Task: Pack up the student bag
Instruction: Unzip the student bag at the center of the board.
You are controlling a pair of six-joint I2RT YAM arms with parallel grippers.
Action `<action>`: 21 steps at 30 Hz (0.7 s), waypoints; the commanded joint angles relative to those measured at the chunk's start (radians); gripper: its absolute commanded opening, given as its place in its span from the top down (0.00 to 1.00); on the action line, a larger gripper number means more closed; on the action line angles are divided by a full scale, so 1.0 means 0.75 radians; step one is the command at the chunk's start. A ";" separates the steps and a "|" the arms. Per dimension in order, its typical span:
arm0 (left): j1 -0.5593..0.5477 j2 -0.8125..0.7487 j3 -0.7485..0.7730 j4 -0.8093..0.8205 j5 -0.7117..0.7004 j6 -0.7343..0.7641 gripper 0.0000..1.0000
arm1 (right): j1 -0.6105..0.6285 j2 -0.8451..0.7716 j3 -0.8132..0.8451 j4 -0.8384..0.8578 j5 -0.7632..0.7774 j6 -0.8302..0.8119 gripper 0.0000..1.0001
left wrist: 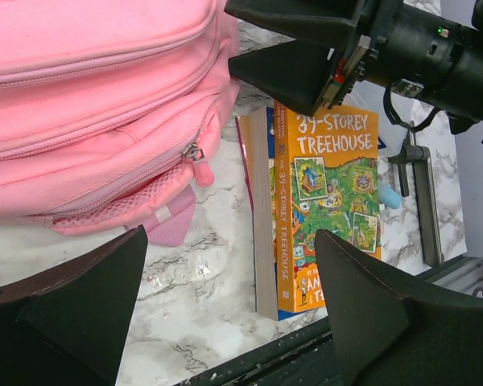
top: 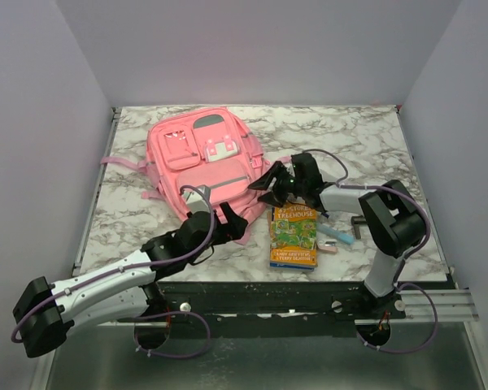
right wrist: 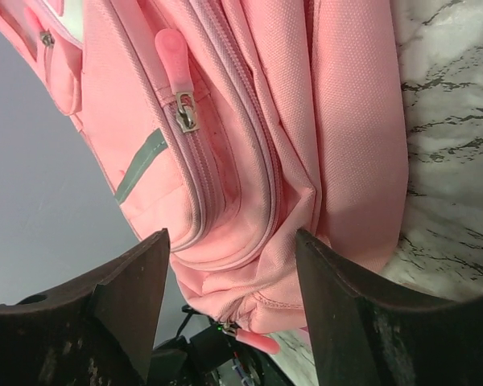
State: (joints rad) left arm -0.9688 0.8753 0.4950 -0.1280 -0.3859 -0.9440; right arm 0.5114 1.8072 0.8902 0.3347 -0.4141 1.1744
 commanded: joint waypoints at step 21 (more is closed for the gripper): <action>0.072 -0.101 -0.054 0.004 -0.014 0.079 0.10 | 0.041 0.163 0.210 -0.246 0.083 -0.125 0.35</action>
State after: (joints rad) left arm -0.9241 0.7956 0.4519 -0.1368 -0.4107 -0.8848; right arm 0.5312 1.8530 1.0100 0.1410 -0.3305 1.0672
